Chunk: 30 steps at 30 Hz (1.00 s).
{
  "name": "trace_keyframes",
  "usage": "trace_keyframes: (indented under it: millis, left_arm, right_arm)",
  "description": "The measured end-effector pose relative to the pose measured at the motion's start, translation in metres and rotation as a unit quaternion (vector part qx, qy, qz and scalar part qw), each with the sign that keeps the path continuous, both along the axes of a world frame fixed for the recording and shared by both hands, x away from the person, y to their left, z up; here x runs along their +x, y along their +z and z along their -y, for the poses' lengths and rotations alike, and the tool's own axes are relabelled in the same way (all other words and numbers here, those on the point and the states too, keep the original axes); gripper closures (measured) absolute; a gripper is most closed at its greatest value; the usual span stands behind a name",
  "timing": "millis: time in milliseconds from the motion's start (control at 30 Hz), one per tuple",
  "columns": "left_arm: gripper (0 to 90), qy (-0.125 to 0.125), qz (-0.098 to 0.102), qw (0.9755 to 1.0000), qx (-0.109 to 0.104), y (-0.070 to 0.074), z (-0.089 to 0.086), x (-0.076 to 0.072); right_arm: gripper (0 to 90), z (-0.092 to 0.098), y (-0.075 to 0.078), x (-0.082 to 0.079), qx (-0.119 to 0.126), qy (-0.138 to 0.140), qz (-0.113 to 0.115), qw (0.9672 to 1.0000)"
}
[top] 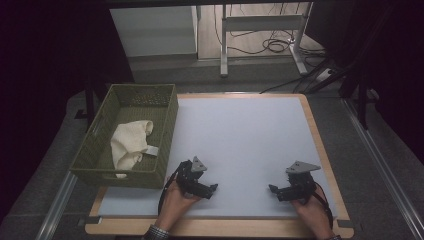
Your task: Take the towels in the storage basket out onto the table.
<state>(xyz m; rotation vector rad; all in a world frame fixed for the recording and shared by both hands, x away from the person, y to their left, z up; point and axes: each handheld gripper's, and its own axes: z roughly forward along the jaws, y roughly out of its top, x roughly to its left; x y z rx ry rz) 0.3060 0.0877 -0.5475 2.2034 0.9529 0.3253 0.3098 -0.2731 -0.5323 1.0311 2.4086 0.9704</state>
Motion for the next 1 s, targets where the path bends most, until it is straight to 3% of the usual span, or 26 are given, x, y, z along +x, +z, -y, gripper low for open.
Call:
trace_keyframes:
  millis: [1000]
  left_arm:
    - [0.8, -0.001, -0.001, 1.0000, 0.001, 0.0004, -0.0001, 0.0007]
  right_arm:
    - [5.8, 0.0001, -0.0001, 0.0000, 0.000, 0.000, 0.000, 1.0000]
